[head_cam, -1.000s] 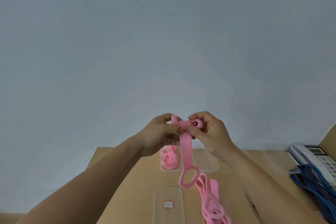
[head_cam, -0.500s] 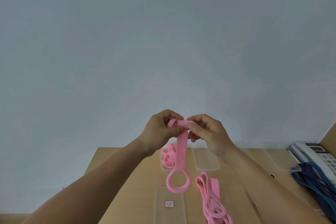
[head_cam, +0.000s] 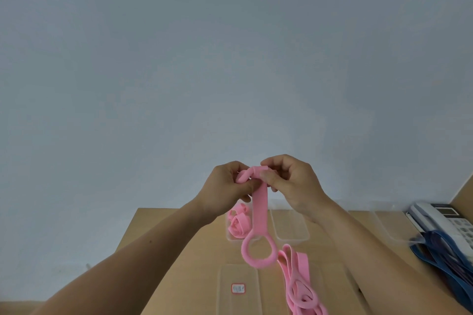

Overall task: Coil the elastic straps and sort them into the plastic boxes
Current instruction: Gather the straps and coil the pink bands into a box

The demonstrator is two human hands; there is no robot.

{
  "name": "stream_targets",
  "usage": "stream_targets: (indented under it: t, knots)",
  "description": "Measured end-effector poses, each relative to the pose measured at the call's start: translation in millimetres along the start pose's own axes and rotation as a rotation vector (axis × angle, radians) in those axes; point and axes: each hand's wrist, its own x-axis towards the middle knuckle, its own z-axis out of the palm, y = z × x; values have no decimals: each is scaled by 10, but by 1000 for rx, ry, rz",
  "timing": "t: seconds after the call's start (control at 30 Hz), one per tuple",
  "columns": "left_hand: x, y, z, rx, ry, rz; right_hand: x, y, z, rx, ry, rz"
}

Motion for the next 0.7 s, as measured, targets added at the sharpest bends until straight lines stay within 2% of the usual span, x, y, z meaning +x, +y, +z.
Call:
stream_targets:
  t: [0.2,0.33,0.4,0.5,0.7]
  knots:
    - [-12,50,-31,-215,-153,-148,-59,61,-10,-39,-21,-24]
    - [-9,42,-33,-272,-140,-177,-75,63,3,-49,-61,-48]
    - [-8,35,-36,-291,-125,-172,-73,62,4,-55,-89,-50]
    - [8,21,-52,-298,-103,-133,-77,68,-28,74,-118,14]
    - [17,-13,-58,-156,-88,-10,-38,64,-8,109,-86,160]
